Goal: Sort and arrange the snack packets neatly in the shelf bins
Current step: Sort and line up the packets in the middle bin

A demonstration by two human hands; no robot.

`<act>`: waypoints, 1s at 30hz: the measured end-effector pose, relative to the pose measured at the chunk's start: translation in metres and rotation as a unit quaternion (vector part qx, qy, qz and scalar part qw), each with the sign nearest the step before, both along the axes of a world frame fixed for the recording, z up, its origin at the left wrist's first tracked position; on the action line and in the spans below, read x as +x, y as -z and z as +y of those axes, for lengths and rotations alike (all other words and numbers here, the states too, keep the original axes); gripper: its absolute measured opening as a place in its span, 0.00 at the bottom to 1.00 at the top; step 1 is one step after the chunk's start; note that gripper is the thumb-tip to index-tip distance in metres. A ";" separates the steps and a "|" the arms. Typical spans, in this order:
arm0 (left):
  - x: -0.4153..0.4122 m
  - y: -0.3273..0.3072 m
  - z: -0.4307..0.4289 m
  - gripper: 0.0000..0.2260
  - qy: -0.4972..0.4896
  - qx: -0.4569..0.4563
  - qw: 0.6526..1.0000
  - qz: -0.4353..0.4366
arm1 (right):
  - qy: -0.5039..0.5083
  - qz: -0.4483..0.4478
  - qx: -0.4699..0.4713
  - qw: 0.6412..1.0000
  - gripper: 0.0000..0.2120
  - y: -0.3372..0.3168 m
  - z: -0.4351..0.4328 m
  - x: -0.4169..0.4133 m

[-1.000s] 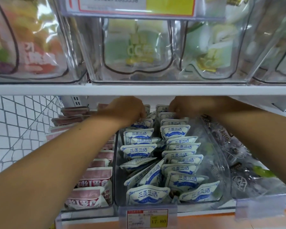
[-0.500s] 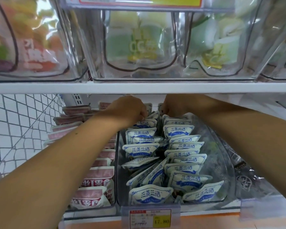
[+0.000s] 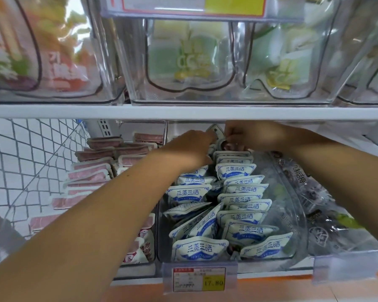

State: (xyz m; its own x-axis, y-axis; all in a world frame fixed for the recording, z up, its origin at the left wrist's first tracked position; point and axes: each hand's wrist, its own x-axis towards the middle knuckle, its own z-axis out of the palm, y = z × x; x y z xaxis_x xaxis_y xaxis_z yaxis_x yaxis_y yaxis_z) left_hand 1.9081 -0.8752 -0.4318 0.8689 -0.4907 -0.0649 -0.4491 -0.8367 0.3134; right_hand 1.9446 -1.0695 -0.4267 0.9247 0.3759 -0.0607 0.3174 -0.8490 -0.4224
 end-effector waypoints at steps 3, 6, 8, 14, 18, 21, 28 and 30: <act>0.000 0.006 -0.003 0.19 -0.029 -0.072 0.996 0.034 | 0.030 -0.008 0.073 0.997 0.08 0.003 -0.002 -0.006; 0.005 0.007 0.003 0.17 -0.044 -0.103 0.992 0.055 | 0.073 -0.012 0.147 0.986 0.04 0.002 -0.004 -0.012; 0.006 0.007 0.004 0.17 -0.042 -0.102 0.993 0.047 | 0.075 -0.012 0.141 0.987 0.04 -0.001 -0.004 -0.014; 0.007 0.010 0.000 0.18 -0.012 -0.093 0.993 0.073 | 0.053 0.070 0.118 0.989 0.04 -0.014 0.006 -0.016; 0.007 0.011 0.000 0.17 -0.016 -0.093 0.993 0.066 | 0.063 0.022 0.087 0.994 0.09 -0.011 0.003 -0.015; 0.006 0.010 0.000 0.16 -0.011 -0.095 0.993 0.061 | 0.077 -0.039 0.116 0.989 0.09 -0.006 0.002 -0.016; 0.007 0.012 0.001 0.12 -0.053 -0.133 0.988 0.059 | 0.052 -0.066 0.082 0.993 0.12 -0.005 0.002 -0.007; 0.011 0.014 0.002 0.18 -0.100 -0.167 0.981 0.019 | 0.054 -0.045 0.063 0.996 0.04 -0.004 0.000 -0.008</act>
State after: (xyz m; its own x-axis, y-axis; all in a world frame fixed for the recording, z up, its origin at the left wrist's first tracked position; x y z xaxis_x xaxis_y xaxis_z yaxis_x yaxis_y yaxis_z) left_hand 1.9188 -0.8733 -0.4457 0.9502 -0.3096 0.0355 -0.2683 -0.7547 0.5988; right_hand 1.9371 -1.0690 -0.4224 0.9598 0.2729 0.0660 0.2683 -0.8225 -0.5015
